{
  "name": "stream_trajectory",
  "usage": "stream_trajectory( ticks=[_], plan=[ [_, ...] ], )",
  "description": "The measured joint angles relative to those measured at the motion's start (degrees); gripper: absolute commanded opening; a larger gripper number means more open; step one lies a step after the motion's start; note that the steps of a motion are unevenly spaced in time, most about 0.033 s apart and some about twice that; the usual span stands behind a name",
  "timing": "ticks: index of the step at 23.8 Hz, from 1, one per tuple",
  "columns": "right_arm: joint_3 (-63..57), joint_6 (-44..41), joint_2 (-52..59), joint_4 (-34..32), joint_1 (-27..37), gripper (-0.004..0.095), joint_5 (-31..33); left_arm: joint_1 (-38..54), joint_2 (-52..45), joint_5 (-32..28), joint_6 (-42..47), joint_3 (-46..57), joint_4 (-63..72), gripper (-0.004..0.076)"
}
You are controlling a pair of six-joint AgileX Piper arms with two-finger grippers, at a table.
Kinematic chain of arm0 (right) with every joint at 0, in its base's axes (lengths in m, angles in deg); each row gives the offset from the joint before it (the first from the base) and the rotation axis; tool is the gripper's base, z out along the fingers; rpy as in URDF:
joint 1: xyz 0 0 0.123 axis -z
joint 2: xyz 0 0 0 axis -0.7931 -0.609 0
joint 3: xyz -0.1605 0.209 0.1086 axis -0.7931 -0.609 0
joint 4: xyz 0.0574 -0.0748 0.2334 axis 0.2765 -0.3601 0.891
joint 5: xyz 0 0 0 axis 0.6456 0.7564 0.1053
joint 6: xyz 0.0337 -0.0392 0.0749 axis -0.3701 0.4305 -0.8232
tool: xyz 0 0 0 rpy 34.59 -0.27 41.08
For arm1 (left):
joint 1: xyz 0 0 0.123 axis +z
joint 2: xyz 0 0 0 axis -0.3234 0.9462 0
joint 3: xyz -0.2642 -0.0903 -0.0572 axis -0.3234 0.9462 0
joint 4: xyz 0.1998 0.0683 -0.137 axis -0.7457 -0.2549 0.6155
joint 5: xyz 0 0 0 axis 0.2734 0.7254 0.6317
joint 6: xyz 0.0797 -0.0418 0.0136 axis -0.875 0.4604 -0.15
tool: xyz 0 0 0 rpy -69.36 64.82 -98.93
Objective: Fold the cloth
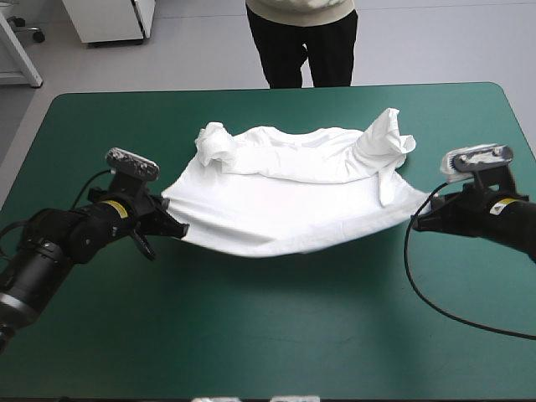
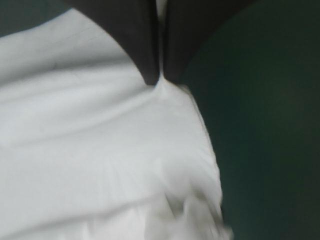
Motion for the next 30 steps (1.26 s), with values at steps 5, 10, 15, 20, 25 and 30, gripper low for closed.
stream_trajectory(
  ticks=[5,10,15,20,25,30],
  plan=[
    [13.88,1.46,0.28,0.07,0.0,-0.0017,0.2,0.0,-1.15,0.45,-1.12,-12.76,-1.88,-0.0009],
    [36.9,4.62,-2.3,0.36,0.0,-0.0017,-0.95,0.0,-1.15,-3.5,-4.56,-33.18,-2.25,-0.0009],
    [55.57,7.02,-5.52,1.05,0.0,-0.0017,-0.94,0.0,-1.15,-5.71,-7.91,-46.82,-2.25,-0.0009],
    [67.52,8.4,-6.37,1.4,0.0,-0.0017,-2.52,0.0,-0.98,-7.79,-10.3,-55.64,-2.25,-0.0009],
    [71.39,8.88,-6.88,1.65,0.0,-0.0017,-3.62,0.0,0.17,-11.64,-11.15,-57.17,-2.25,-0.0009],
    [71.59,8.88,-10.72,1.7,0.0,-0.0017,-3.51,0.0,3.74,-12.4,-11.0,-57.22,-2.25,-0.0009]
  ],
)
